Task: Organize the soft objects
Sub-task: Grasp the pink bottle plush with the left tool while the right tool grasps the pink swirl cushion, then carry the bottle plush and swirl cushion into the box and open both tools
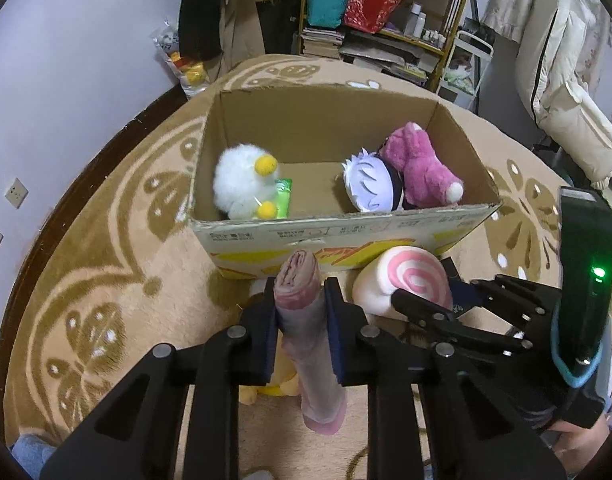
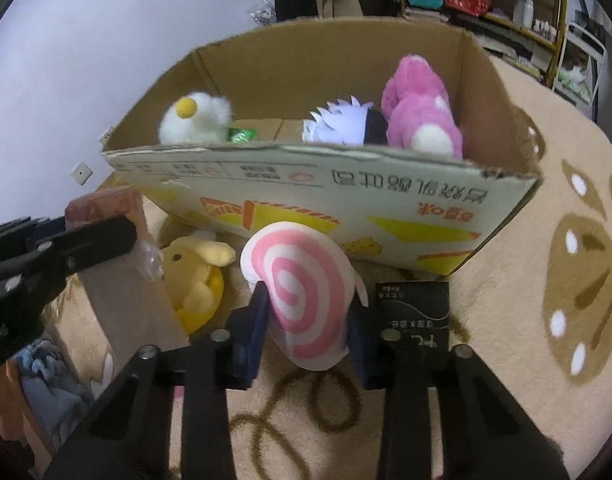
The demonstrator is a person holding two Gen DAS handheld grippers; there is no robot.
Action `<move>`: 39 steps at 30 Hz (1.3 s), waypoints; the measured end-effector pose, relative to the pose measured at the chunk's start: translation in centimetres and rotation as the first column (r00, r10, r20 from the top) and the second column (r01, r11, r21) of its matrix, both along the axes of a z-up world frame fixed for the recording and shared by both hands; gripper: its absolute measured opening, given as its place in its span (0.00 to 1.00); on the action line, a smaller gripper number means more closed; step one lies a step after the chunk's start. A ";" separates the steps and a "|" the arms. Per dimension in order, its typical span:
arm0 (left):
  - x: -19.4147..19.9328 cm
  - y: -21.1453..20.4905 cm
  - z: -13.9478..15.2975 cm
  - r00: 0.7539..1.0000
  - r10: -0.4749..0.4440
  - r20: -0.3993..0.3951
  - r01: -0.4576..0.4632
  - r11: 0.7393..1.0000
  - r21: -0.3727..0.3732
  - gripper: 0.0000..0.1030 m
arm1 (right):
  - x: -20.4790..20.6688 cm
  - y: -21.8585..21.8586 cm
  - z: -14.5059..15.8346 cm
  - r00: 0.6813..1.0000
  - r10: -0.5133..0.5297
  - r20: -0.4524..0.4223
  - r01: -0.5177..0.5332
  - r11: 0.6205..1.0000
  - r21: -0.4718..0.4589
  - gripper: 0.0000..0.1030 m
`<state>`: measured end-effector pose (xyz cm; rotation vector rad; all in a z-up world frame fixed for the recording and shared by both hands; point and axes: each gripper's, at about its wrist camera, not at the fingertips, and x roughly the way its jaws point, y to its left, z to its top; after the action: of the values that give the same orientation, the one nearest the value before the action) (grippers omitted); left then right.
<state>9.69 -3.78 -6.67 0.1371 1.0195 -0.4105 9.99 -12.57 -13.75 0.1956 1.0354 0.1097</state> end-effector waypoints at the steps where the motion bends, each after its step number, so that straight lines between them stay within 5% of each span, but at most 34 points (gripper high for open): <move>1: 0.0 0.1 0.1 1.000 0.002 -0.001 -0.002 1.000 -0.001 0.19 | -0.3 0.1 0.4 1.000 -0.001 0.011 0.001 1.000 0.002 0.32; 19: -2.2 1.1 5.0 0.986 0.037 0.160 -0.042 0.999 0.029 0.16 | -4.4 -1.6 7.6 0.984 -0.020 0.176 0.017 1.000 0.023 0.31; 39: -1.4 1.9 12.4 0.923 0.092 0.374 -0.084 0.996 -0.038 0.16 | -3.6 -4.0 11.4 0.940 -0.095 0.328 0.064 0.992 0.106 0.31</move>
<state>8.29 -1.87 5.73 0.1436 0.6389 -0.2974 6.37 -16.59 -2.34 0.2937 0.6839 0.1138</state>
